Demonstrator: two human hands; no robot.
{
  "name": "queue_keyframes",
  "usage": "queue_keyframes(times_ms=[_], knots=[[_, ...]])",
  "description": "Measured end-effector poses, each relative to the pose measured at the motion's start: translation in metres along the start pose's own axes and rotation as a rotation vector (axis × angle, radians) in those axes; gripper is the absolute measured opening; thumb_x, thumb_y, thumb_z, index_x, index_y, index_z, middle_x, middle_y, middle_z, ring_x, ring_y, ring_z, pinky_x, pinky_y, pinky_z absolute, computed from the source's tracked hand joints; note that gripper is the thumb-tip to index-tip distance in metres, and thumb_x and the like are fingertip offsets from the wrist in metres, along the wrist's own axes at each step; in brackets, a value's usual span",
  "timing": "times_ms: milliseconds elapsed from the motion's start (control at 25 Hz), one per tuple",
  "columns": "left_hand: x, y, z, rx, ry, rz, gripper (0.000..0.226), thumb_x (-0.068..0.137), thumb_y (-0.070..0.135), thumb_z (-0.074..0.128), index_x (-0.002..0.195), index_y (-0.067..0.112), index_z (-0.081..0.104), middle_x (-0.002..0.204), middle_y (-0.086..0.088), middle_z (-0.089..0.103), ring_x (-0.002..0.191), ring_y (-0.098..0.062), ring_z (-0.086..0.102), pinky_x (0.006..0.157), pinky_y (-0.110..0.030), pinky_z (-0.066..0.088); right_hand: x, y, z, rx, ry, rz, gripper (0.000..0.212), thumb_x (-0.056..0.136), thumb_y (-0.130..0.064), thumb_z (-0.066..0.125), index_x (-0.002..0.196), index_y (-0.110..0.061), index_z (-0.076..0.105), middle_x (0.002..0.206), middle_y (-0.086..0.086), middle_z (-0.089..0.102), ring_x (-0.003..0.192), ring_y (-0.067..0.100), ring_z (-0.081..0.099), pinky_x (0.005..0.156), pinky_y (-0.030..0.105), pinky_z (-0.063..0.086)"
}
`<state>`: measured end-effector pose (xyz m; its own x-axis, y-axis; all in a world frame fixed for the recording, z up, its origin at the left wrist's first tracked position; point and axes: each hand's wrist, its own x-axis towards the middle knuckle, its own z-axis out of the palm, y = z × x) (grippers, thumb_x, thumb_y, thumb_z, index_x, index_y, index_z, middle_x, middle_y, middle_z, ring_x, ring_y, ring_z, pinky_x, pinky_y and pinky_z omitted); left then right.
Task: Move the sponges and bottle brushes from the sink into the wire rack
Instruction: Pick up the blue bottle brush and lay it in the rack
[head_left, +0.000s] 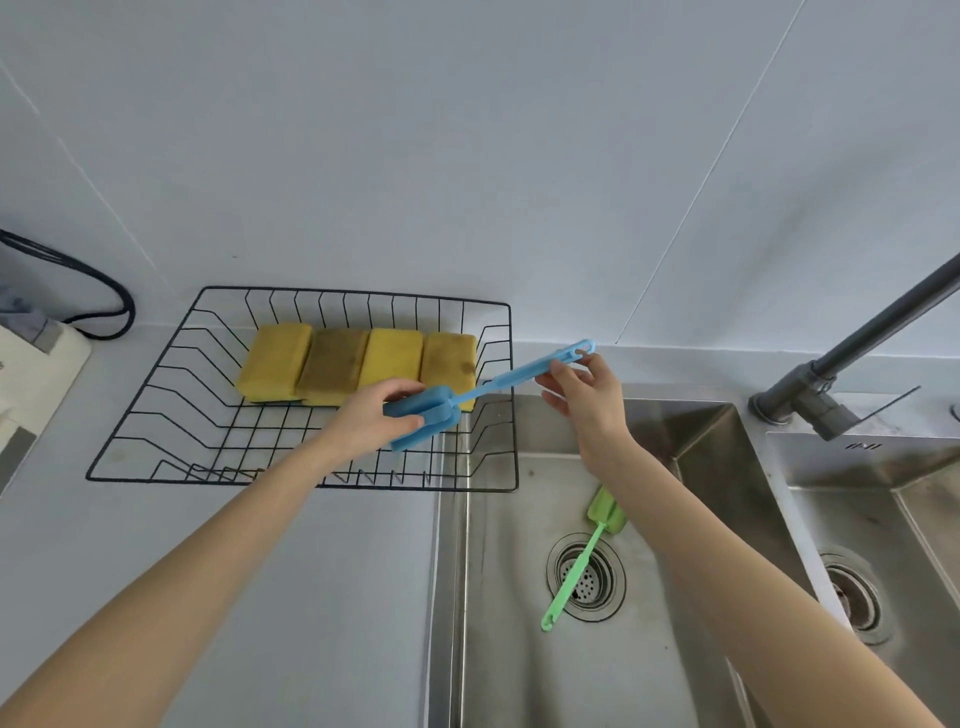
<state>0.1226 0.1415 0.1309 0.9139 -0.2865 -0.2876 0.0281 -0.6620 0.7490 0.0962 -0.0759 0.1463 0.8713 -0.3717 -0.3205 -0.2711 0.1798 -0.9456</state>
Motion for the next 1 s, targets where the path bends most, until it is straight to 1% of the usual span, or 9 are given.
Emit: queue_keyframes(times_ms=[280, 440, 520, 600, 680, 760, 920, 1000], knots=[[0.016, -0.008, 0.008, 0.123, 0.038, 0.020, 0.043, 0.082, 0.011, 0.064, 0.123, 0.010, 0.053, 0.126, -0.008, 0.052, 0.120, -0.022, 0.046, 0.091, -0.023, 0.032, 0.019, 0.019, 0.000, 0.010, 0.034, 0.067, 0.011, 0.094, -0.009, 0.050, 0.105, -0.010, 0.051, 0.086, 0.000, 0.061, 0.079, 0.007, 0.063, 0.073, 0.021, 0.053], [0.018, -0.011, 0.013, 0.188, 0.060, 0.020, 0.044, 0.079, 0.014, 0.068, 0.121, 0.011, 0.053, 0.124, -0.010, 0.053, 0.115, -0.023, 0.049, 0.093, -0.026, 0.037, 0.019, 0.024, -0.001, -0.018, 0.041, 0.075, 0.010, 0.094, -0.011, 0.051, 0.103, -0.010, 0.051, 0.085, -0.002, 0.062, 0.082, 0.010, 0.064, 0.076, 0.022, 0.053], [0.017, -0.010, 0.014, 0.173, 0.063, 0.003, 0.045, 0.079, 0.013, 0.068, 0.121, 0.011, 0.052, 0.125, -0.011, 0.052, 0.116, -0.023, 0.050, 0.094, -0.027, 0.037, 0.016, 0.023, 0.000, -0.029, 0.052, 0.074, 0.011, 0.093, -0.011, 0.051, 0.104, -0.010, 0.050, 0.090, 0.002, 0.062, 0.087, 0.014, 0.063, 0.075, 0.022, 0.053], [0.014, -0.008, 0.013, 0.170, 0.044, 0.000, 0.049, 0.079, 0.014, 0.068, 0.125, 0.010, 0.049, 0.128, -0.011, 0.050, 0.119, -0.023, 0.048, 0.096, -0.027, 0.037, 0.013, 0.021, 0.000, -0.045, 0.059, 0.078, 0.017, 0.093, -0.011, 0.052, 0.110, -0.009, 0.050, 0.098, 0.005, 0.061, 0.089, 0.016, 0.063, 0.076, 0.023, 0.054], [0.011, -0.006, 0.012, 0.184, 0.010, -0.002, 0.058, 0.080, 0.015, 0.068, 0.131, 0.010, 0.043, 0.134, -0.010, 0.047, 0.123, -0.023, 0.046, 0.102, -0.030, 0.036, 0.007, 0.019, -0.001, -0.057, 0.067, 0.093, 0.030, 0.092, -0.012, 0.053, 0.121, -0.008, 0.047, 0.102, 0.005, 0.060, 0.091, 0.016, 0.062, 0.080, 0.026, 0.055], [0.006, -0.003, 0.011, 0.193, -0.012, -0.003, 0.062, 0.081, 0.018, 0.066, 0.136, 0.011, 0.037, 0.139, -0.009, 0.043, 0.127, -0.023, 0.042, 0.105, -0.032, 0.034, 0.000, 0.017, -0.003, -0.061, 0.084, 0.098, 0.038, 0.093, -0.013, 0.053, 0.129, -0.012, 0.042, 0.108, 0.004, 0.058, 0.094, 0.015, 0.061, 0.083, 0.028, 0.053], [-0.007, 0.010, 0.007, 0.191, 0.033, -0.002, 0.063, 0.085, 0.021, 0.062, 0.140, 0.012, 0.031, 0.147, -0.006, 0.036, 0.135, -0.022, 0.035, 0.108, -0.034, 0.032, -0.018, 0.015, -0.013, -0.109, 0.091, 0.083, 0.045, 0.092, -0.015, 0.052, 0.135, -0.015, 0.038, 0.115, 0.003, 0.056, 0.096, 0.015, 0.058, 0.093, 0.032, 0.050], [-0.016, 0.018, 0.004, 0.193, 0.051, 0.017, 0.065, 0.085, 0.022, 0.061, 0.141, 0.012, 0.029, 0.149, -0.006, 0.033, 0.137, -0.022, 0.033, 0.109, -0.036, 0.030, -0.028, 0.013, -0.020, -0.166, 0.073, 0.064, 0.047, 0.092, -0.019, 0.053, 0.136, -0.016, 0.038, 0.122, 0.005, 0.057, 0.104, 0.016, 0.056, 0.099, 0.035, 0.046]])
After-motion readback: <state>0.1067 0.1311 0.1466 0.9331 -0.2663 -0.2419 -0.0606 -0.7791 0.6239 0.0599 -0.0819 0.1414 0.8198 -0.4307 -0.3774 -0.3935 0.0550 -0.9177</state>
